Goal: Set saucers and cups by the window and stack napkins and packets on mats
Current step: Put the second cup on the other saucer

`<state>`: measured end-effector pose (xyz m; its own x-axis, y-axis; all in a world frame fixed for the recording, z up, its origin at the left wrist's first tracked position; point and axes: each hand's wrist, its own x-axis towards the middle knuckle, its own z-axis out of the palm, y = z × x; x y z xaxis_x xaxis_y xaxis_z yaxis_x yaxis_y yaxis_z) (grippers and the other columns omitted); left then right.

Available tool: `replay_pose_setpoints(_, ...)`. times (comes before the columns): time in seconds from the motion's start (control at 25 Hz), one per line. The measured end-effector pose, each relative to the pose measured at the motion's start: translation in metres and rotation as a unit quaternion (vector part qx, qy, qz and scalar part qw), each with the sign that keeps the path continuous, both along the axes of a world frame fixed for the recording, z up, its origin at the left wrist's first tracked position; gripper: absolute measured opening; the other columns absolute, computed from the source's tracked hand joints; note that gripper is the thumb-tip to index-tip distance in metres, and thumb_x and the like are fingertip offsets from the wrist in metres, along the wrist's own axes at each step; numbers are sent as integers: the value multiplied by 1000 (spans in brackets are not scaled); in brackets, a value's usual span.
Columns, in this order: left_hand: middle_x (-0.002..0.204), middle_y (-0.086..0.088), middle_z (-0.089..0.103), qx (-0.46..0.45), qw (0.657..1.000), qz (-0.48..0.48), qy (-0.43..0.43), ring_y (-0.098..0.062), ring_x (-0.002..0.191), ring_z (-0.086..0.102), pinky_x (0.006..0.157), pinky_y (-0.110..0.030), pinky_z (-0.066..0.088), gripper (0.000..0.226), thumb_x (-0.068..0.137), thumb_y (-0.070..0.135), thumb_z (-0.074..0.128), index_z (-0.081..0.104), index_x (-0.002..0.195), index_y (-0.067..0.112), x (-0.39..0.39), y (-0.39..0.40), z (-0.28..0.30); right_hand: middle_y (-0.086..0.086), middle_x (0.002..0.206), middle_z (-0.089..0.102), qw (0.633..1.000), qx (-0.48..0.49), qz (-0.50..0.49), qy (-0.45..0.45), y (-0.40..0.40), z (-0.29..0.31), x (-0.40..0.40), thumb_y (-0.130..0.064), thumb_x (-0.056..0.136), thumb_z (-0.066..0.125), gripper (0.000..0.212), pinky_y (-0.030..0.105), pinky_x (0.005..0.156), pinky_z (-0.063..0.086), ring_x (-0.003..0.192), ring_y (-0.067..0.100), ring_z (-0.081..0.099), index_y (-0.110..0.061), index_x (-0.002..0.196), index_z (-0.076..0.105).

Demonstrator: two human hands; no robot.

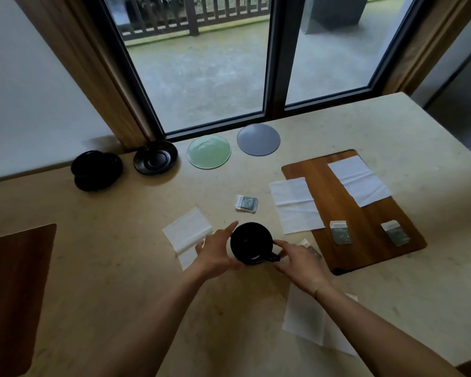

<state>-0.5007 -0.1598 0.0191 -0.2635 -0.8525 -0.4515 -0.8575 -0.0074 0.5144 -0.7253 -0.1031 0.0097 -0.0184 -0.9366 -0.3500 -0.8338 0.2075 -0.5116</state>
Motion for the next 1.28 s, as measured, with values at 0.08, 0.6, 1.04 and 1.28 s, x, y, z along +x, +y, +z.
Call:
replay_pose_setpoints(0.08,141,3,47,-2,1000,-6,0,-26,133,36,107,-51,29,105,61,39,80,20,147,45,0,-4,-4,-1,116,67,1000,19,-3,-17,-2,-4,1,-34,88,62,57,38,90,51,110,19,60,-34,142,43)
replay_pose_setpoints(0.6,128,1,59,1,999,-37,0,-26,122,49,98,-48,40,103,56,43,82,28,144,38,-6,-19,-14,2,115,66,998,12,-8,-53,-14,-16,-4,-29,94,57,50,35,83,53,97,18,63,-34,142,43)
replay_pose_setpoints(1.04,130,2,57,-37,998,43,36,-23,124,46,103,-48,34,102,47,54,72,37,140,31,26,-23,3,-2,120,66,999,-9,40,-31,-54,-13,24,-36,94,56,50,36,85,54,101,17,62,-40,142,41)
replay_pose_setpoints(1.28,125,8,60,-57,988,134,54,-19,119,52,92,-36,38,103,42,55,81,43,134,30,65,-41,11,-2,120,68,994,-47,89,-45,-108,-1,65,-31,92,60,42,36,78,52,101,20,64,-40,133,54)
